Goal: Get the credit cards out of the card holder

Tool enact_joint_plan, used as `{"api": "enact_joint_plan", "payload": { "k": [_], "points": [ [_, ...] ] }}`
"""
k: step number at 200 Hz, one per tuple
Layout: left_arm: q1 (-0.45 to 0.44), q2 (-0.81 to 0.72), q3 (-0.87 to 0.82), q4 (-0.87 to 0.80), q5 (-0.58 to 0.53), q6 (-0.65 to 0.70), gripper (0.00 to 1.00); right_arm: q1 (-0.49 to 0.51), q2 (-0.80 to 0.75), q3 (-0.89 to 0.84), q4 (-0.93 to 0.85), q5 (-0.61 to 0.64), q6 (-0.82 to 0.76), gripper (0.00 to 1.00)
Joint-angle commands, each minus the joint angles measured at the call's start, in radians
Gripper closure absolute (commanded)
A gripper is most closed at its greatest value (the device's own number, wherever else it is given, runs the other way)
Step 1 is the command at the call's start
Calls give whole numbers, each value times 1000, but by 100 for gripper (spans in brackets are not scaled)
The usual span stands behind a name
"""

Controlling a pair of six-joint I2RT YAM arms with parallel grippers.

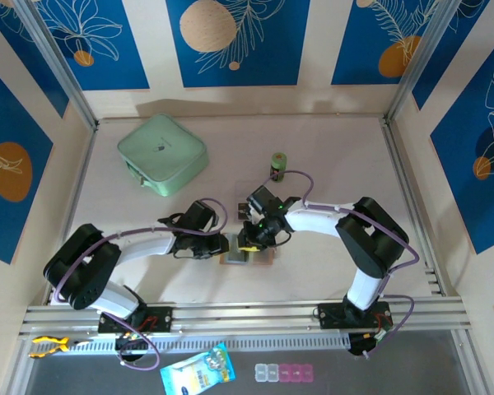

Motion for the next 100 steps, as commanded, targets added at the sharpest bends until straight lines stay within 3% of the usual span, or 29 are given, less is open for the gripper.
{"api": "enact_joint_plan", "payload": {
  "k": [1, 100],
  "points": [
    [10, -6, 6, -29, -3, -4, 78, -1, 1, 12, -102, 51, -34, 75],
    [10, -37, 36, -40, 13, -1, 77, -6, -35, 29, -81, 64, -79, 74]
  ]
}}
